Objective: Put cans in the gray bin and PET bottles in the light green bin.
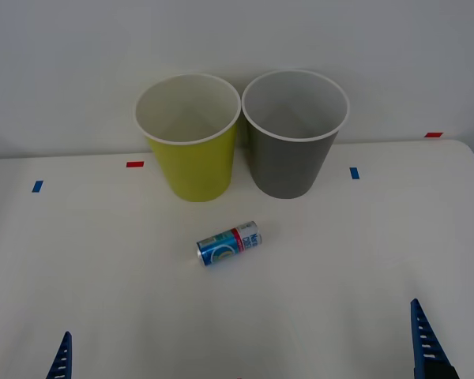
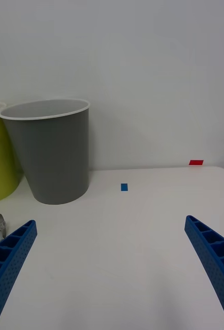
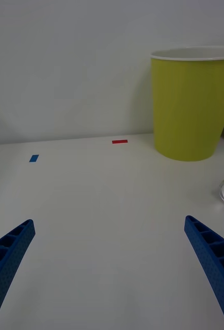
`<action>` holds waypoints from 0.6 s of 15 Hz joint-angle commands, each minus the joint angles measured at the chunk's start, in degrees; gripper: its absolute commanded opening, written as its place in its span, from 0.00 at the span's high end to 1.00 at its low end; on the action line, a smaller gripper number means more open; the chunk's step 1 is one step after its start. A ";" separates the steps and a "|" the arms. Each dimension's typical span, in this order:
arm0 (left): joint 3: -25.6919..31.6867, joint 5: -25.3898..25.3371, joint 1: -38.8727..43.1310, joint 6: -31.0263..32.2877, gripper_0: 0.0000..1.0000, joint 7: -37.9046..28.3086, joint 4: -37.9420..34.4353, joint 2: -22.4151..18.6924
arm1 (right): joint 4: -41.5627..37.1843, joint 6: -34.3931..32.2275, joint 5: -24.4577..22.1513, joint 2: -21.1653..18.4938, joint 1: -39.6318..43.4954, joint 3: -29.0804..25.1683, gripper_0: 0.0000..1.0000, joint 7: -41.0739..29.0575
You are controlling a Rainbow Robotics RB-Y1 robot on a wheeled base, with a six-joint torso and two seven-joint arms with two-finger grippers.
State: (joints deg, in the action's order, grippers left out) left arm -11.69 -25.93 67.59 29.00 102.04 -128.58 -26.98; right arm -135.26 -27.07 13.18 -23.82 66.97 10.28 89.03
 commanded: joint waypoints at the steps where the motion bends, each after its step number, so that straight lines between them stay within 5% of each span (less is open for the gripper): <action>1: 0.00 0.00 0.00 0.00 0.00 0.00 0.00 0.00 | 0.00 0.00 0.00 0.00 0.00 0.00 0.00 0.00; 9: 0.00 0.00 0.00 0.00 0.00 0.00 0.00 0.00 | 0.00 0.00 0.00 0.00 0.00 0.00 0.00 0.00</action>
State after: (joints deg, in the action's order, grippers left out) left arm -11.69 -25.93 67.59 29.00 102.04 -128.58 -26.98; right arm -135.26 -27.07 13.18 -23.82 66.97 10.28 89.03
